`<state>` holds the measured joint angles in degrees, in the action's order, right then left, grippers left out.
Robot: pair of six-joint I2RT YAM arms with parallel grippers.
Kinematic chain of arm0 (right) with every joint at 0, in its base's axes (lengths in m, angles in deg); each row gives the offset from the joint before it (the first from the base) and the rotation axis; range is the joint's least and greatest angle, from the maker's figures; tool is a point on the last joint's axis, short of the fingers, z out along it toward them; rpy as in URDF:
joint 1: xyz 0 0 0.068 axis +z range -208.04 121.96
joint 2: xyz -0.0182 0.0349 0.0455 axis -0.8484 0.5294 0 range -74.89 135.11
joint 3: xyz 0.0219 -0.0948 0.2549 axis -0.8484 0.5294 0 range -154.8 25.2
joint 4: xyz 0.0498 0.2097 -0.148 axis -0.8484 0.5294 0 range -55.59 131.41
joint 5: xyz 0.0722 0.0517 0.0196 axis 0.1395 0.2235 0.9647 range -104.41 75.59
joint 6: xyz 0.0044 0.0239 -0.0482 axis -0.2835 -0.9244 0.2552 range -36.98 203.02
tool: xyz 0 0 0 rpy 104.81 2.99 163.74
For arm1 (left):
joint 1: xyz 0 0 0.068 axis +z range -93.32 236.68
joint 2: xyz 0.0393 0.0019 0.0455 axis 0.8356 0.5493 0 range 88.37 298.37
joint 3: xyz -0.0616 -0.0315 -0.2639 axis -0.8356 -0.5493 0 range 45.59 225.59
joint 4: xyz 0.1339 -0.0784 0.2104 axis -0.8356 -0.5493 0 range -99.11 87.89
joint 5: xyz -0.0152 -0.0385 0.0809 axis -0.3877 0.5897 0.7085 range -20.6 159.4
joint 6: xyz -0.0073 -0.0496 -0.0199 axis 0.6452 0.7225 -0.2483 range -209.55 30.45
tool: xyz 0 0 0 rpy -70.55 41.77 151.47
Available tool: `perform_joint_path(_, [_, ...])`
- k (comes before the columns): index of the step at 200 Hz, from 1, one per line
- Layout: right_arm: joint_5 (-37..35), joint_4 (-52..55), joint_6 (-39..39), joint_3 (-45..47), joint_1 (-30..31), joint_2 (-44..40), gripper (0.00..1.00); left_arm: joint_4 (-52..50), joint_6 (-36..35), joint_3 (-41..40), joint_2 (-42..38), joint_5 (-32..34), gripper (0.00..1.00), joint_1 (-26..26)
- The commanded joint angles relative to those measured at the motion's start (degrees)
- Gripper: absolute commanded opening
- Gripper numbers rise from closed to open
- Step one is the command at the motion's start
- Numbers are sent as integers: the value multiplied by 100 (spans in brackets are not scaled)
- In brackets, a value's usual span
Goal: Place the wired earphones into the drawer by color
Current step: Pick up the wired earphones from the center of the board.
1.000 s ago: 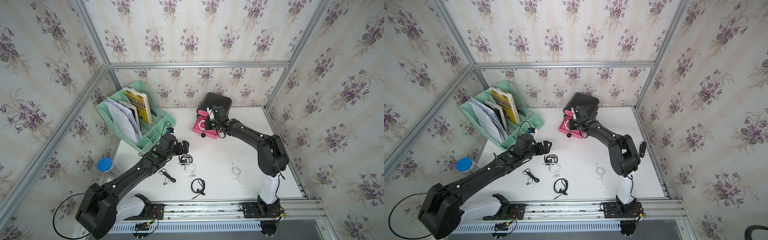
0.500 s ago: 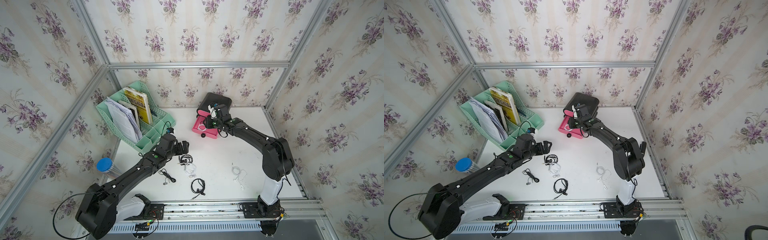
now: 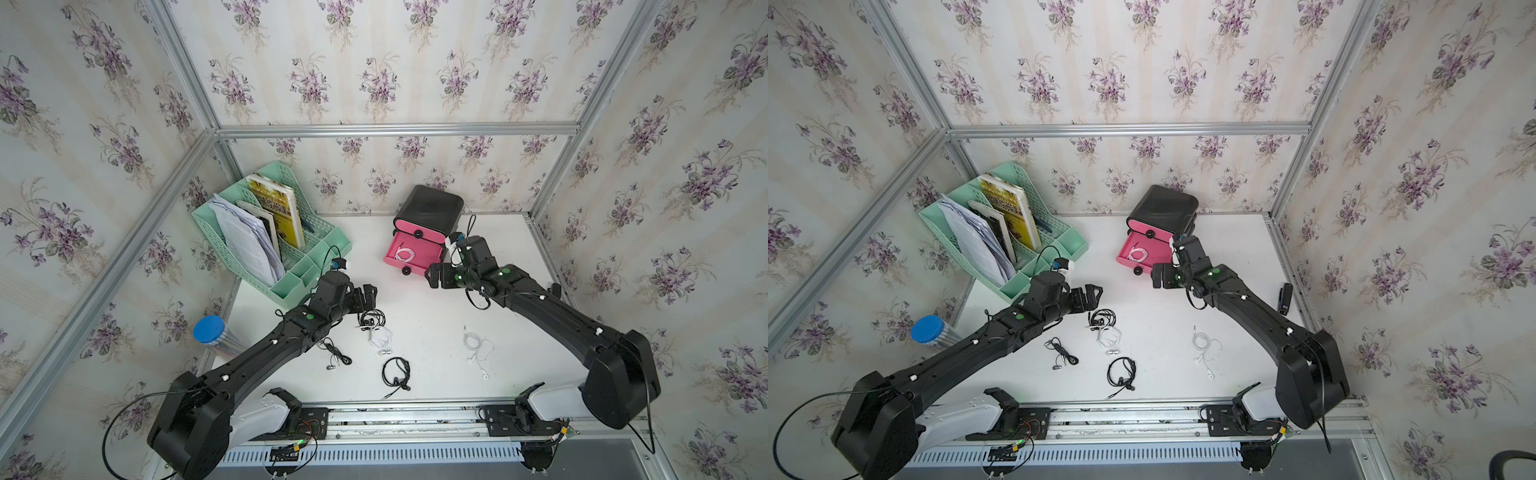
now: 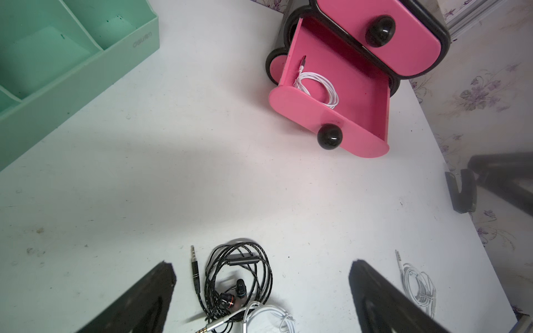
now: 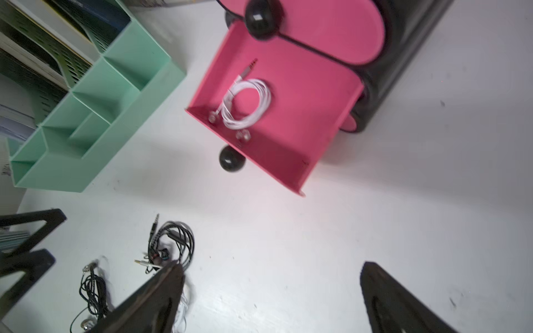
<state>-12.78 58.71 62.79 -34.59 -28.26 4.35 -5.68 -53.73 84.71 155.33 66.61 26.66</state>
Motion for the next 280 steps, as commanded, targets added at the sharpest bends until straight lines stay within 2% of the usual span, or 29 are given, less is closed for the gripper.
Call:
perform_joint_path(1, [-365, 863, -587, 334, -59, -285, 100, 94, -36, 36, 18, -19, 99, 11])
perform_joint_path(47, [-545, 1309, -1391, 1122, -183, -698, 100, 124, -30, 109, 172, -86, 99, 5])
perform_joint_path(64, [-290, 1344, -1656, 1361, -431, -682, 100, 111, -29, 123, 217, -104, 99, 13])
perform_joint_path(94, [556, 1009, -1861, 2013, -1071, -751, 100, 128, -17, 108, 252, -126, 99, 6])
perform_joint_path(133, [381, 1067, -2056, 2315, -1096, -1067, 95, 121, -24, 114, 244, -121, 99, 5])
perform_joint_path(183, [214, 1235, -2263, 2624, -1098, -1520, 82, 197, -19, 184, 419, -186, 99, 5])
perform_joint_path(216, [257, 1363, -2187, 2641, -1102, -1405, 73, 248, -4, 177, 476, -196, 99, 8])
perform_joint_path(242, [416, 1241, -2017, 2687, -1101, -1263, 58, 263, 5, 135, 473, -197, 99, 6])
perform_joint_path(280, [424, 1190, -2003, 2771, -1102, -1236, 46, 234, 1, 65, 376, -131, 99, 11])
